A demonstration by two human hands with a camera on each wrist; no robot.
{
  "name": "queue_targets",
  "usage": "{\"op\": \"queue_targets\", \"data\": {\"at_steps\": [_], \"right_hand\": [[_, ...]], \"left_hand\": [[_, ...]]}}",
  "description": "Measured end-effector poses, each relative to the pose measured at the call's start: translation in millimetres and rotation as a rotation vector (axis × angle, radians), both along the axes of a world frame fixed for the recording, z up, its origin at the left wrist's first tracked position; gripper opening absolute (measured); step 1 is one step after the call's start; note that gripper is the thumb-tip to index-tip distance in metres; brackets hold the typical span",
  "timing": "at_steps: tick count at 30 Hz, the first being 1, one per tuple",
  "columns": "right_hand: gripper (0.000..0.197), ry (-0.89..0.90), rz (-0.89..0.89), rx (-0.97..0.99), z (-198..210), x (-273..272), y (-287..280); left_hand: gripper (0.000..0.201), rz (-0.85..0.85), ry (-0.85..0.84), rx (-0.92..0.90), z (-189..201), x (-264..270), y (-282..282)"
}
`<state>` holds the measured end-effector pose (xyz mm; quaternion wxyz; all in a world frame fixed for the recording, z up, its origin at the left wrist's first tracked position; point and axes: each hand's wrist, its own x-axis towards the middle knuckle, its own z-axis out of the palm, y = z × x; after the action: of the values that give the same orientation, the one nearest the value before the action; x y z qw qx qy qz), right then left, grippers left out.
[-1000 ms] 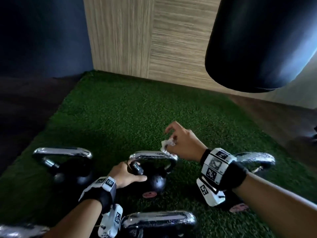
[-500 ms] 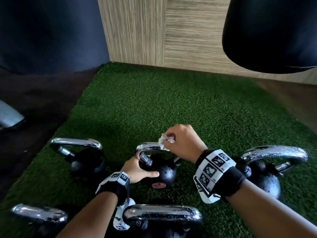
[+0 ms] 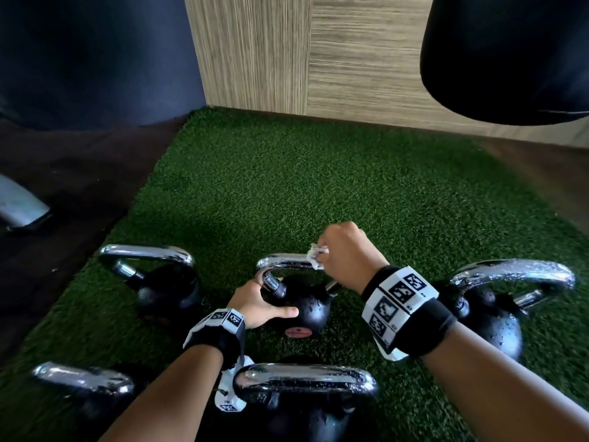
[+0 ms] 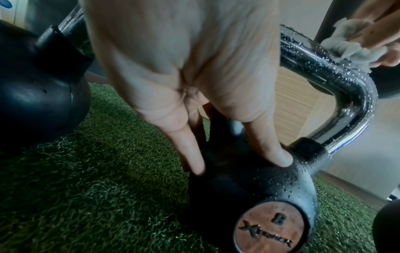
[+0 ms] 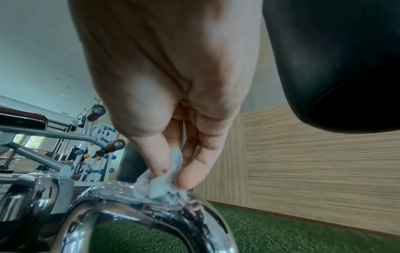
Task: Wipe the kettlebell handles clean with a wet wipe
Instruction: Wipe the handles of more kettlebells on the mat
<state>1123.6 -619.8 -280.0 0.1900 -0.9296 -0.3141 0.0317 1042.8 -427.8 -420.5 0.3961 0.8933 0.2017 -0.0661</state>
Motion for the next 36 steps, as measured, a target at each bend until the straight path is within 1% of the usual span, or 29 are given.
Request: {"op": "queue_targets", "data": {"at_steps": [3, 7, 10, 13, 16, 18, 20, 21, 22, 23, 25, 26, 27, 28, 30, 31, 32, 33, 34, 35, 36], "right_hand": [[0.013, 0.024, -0.071, 0.008, -6, 6, -17], [0.013, 0.01, -0.176, 0.07, -17, 8, -42], [0.011, -0.022, -0.188, 0.101, -23, 6, -43], [0.016, -0.002, -0.256, 0.121, -31, 10, -44], [0.024, 0.109, -0.313, 0.104, -40, 17, -50], [0.018, 0.19, -0.344, 0.134, -46, 21, -55], [0.013, 0.25, -0.382, 0.214, -56, 25, -57], [0.011, 0.311, -0.411, 0.275, -63, 28, -58], [0.01, 0.43, -0.44, 0.362, -69, 30, -59], [0.01, 0.591, -0.462, 0.477, -76, 32, -60], [0.012, 0.891, -0.479, 0.699, -89, 34, -60], [0.015, 0.995, -0.48, 0.773, -94, 34, -60], [0.019, 1.081, -0.481, 0.834, -99, 34, -59], [0.021, 1.133, -0.475, 0.853, -103, 33, -57], [0.023, 1.151, -0.445, 0.823, -108, 32, -55], [0.024, 1.143, -0.421, 0.796, -109, 33, -55], [0.023, 1.131, -0.406, 0.763, -107, 33, -56], [0.022, 1.117, -0.405, 0.744, -105, 35, -58], [0.02, 1.096, -0.425, 0.731, -100, 36, -60], [0.016, 1.07, -0.458, 0.744, -94, 38, -62], [0.011, 1.021, -0.497, 0.749, -87, 39, -63]], "left_hand": [[0.08, -0.002, -0.014, -0.003, -1, -1, 0], [0.095, 0.016, 0.024, -0.019, -4, -2, 1], [0.089, 0.006, 0.008, -0.042, -4, -2, 1], [0.084, 0.003, -0.005, -0.062, -3, -3, 2], [0.083, 0.002, -0.009, -0.081, -1, -3, 2], [0.081, -0.007, -0.016, -0.096, -1, -4, 2], [0.086, -0.012, -0.023, -0.094, -2, -4, 2], [0.089, -0.009, -0.02, -0.083, -3, -4, 2], [0.089, -0.003, -0.015, -0.075, -3, -3, 2], [0.085, 0.004, -0.005, -0.067, -3, -3, 1], [0.067, 0.018, 0.004, -0.063, 1, -3, -1], [0.061, 0.025, 0.001, -0.078, 2, -3, -2], [0.06, 0.025, -0.01, -0.095, 2, -3, -2], [0.064, 0.021, -0.018, -0.106, 0, -3, -2], [0.072, 0.007, 0.013, -0.111, 2, -4, -2], [0.068, -0.009, 0.042, -0.094, 4, -3, -2], [0.059, -0.042, 0.085, -0.047, 7, -2, -2], [0.051, -0.075, 0.134, 0.044, 12, -2, -1], [0.047, -0.068, 0.156, 0.13, 18, -2, 1], [0.046, -0.035, 0.134, 0.2, 25, -2, 5], [0.048, 0.014, 0.071, 0.229, 31, -1, 12]]}}
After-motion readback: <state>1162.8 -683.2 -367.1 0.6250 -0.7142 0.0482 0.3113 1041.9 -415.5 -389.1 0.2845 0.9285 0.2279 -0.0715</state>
